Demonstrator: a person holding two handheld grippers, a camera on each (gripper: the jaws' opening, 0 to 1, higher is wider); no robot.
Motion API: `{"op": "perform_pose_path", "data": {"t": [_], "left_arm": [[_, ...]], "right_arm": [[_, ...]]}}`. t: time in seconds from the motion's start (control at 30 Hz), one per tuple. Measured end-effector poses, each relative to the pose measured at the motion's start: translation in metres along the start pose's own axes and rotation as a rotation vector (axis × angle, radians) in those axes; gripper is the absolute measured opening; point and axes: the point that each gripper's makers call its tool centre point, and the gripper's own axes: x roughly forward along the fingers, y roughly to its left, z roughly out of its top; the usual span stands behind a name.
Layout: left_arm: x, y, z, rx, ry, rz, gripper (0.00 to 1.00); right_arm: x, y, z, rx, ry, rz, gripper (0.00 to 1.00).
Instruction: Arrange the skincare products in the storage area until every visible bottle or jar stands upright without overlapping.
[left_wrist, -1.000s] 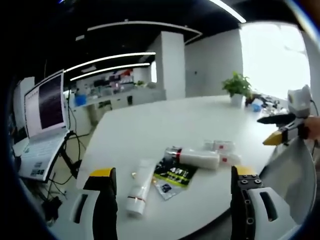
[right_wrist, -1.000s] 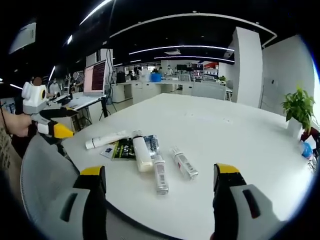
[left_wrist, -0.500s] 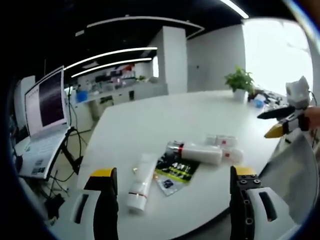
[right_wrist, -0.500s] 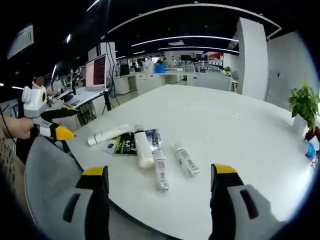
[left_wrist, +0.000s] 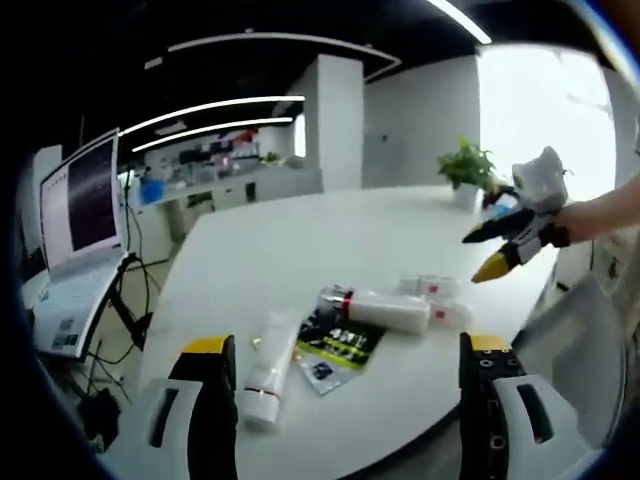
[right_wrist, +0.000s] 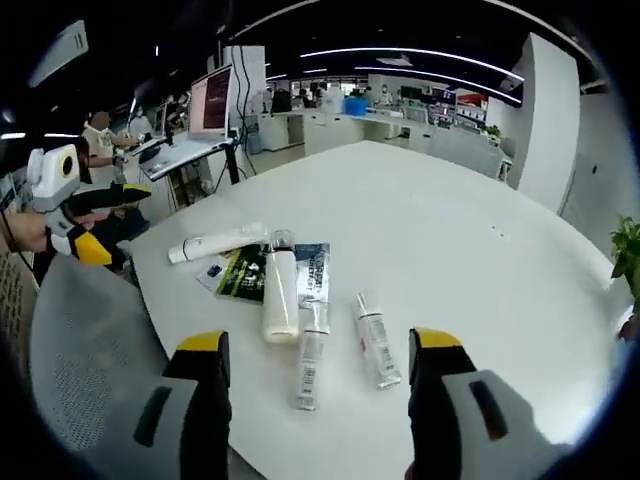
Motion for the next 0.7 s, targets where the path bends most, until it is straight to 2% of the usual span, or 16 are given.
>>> {"op": "perform_pose_path", "data": {"t": [0.2, 0.3, 0.37, 0.5, 0.7], "left_arm": [[-0.002, 0.004, 0.001, -0.023, -0.010, 0.017, 0.88], [-0.002, 0.005, 0.002, -0.034, -0.016, 0.012, 0.88], [-0.002, 0.005, 0.001, -0.037, -0.014, 0.009, 0.88], [-0.002, 0.005, 0.003, -0.033, -0.019, 0.011, 0.87], [-0.002, 0.005, 0.004, -0.043, -0.022, 0.008, 0.87]], "right_arm": [[0.032, 0.001, 0.007, -0.050, 0.074, 0.062, 0.70], [0.046, 0.006, 0.009, -0.065, 0.112, 0.092, 0.66], [0.056, 0.011, 0.012, -0.075, 0.132, 0.116, 0.67], [0.077, 0.018, 0.011, -0.059, 0.176, 0.152, 0.67], [0.100, 0.030, 0.011, -0.072, 0.227, 0.192, 0.62]]}}
